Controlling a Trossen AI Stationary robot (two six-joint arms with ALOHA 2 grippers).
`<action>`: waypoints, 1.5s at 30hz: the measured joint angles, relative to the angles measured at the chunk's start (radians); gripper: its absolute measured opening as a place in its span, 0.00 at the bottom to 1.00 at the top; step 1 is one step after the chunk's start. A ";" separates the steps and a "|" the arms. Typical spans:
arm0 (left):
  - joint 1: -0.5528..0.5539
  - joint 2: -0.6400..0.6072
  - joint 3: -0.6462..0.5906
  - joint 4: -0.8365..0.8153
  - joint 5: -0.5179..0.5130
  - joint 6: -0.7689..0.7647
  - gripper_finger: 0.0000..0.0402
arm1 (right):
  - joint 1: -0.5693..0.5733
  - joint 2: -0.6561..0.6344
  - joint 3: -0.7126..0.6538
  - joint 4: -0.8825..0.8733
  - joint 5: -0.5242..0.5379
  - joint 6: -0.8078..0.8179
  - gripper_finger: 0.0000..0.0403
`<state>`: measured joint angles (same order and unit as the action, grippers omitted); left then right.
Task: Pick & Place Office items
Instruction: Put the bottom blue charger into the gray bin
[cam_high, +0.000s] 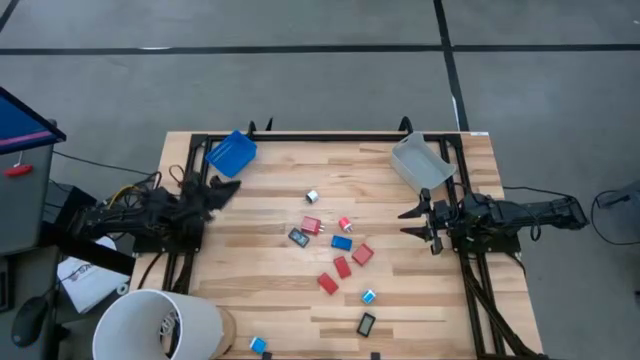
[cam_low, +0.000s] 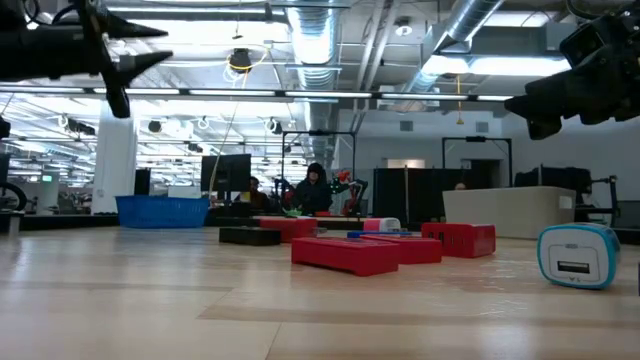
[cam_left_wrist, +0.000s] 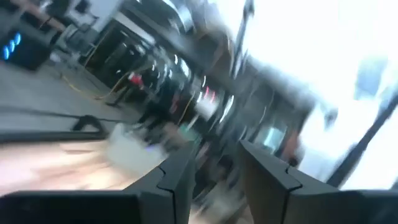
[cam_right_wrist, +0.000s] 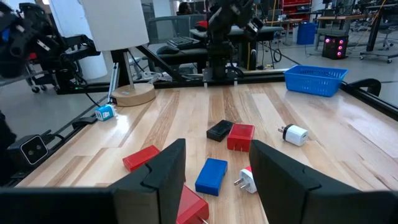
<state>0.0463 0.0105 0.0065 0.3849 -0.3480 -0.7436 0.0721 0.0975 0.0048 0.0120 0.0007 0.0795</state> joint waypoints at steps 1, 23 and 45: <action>0.000 0.000 0.000 0.030 -0.030 -0.038 0.29 | 0.000 0.000 0.000 0.000 0.000 0.000 0.42; -0.102 0.558 0.137 0.696 0.226 -0.154 0.29 | -0.001 0.000 0.000 0.000 0.000 0.000 0.42; -0.040 1.319 0.902 0.050 0.522 0.002 0.29 | -0.029 0.000 0.000 0.608 0.117 0.441 0.42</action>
<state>0.0060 1.3293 0.9082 0.4354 0.1738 -0.7420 0.0429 0.0975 0.0048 0.6204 0.1175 0.5205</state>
